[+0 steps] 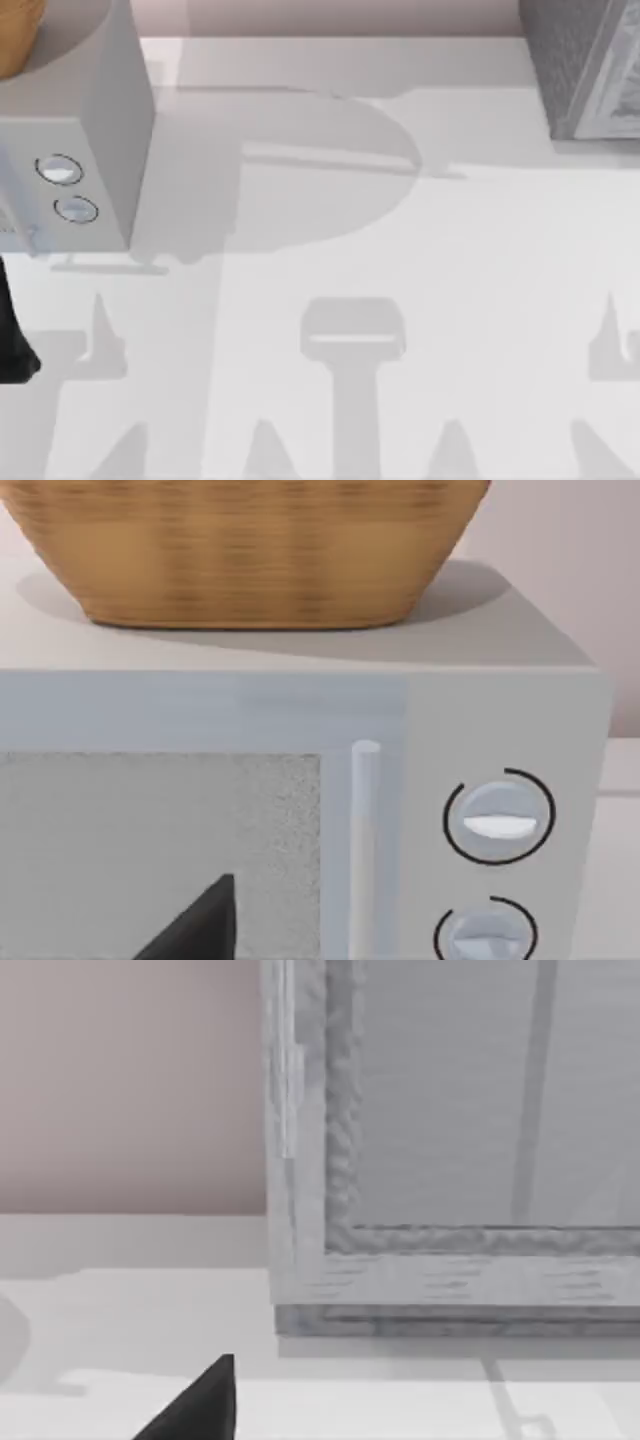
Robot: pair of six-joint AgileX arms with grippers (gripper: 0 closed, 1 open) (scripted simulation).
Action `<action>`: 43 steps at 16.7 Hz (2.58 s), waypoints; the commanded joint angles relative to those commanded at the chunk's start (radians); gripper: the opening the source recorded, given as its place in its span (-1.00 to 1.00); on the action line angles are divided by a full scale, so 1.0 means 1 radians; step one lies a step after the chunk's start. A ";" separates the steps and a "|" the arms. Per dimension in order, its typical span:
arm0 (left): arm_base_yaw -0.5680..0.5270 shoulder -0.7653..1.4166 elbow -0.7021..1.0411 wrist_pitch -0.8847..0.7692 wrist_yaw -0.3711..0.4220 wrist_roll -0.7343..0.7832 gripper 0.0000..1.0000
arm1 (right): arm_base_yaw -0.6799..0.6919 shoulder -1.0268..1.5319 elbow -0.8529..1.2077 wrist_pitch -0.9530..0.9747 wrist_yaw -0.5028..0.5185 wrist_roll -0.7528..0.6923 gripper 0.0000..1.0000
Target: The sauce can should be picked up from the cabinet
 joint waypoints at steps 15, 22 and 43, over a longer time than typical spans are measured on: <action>0.000 0.000 0.000 0.000 0.000 0.000 1.00 | 0.097 0.675 0.852 -0.214 0.098 0.010 1.00; 0.000 0.000 0.000 0.000 0.000 0.000 1.00 | 0.161 1.140 1.492 -0.357 0.166 0.015 1.00; 0.000 0.000 0.000 0.000 0.000 0.000 1.00 | 0.127 1.642 2.021 -0.386 0.152 0.021 1.00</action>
